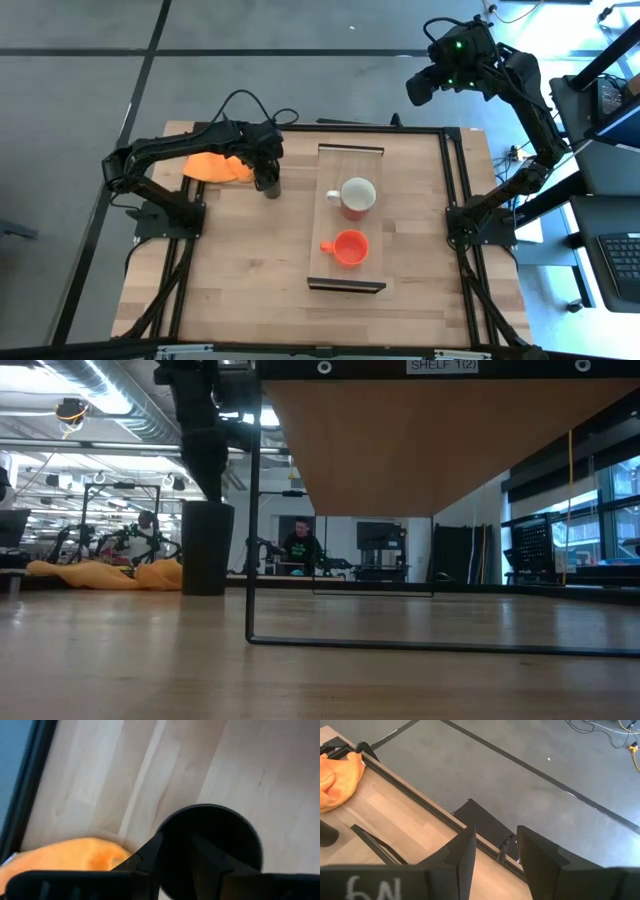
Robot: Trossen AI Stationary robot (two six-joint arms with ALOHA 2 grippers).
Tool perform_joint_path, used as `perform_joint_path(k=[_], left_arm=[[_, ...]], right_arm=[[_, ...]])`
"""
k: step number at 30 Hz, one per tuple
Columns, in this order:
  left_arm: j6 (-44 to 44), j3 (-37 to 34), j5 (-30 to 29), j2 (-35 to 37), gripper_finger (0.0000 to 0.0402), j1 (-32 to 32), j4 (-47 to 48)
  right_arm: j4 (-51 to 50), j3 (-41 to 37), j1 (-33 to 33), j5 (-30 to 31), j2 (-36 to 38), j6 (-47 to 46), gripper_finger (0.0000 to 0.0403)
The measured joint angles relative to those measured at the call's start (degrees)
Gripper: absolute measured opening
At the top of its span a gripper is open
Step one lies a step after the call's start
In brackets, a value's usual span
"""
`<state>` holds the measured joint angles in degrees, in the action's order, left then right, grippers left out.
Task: Stack small to large cups/mugs on shelf
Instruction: Put the black cup on the shelf
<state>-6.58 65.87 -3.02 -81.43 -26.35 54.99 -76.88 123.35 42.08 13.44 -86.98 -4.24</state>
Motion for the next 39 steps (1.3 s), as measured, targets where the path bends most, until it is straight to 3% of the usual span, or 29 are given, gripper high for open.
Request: perform_joint_path(k=[10,21,39], left_arm=[[-5.93,0.0,0.66,0.0,0.0082,-0.54,0.01],[-6.2,-0.54,4.9,0.03,0.0082,-3.59,-0.53],[-7.37,-2.3,5.06,-0.09,0.0082,-3.56,0.07]], right_arm=[[-0.04,0.0,0.01,-0.01,0.0,0.2,0.0145],[-0.09,0.0,0.01,0.01,0.0,1.03,0.0145],[-0.11,0.0,-0.01,0.03,0.0,0.41,0.0145]])
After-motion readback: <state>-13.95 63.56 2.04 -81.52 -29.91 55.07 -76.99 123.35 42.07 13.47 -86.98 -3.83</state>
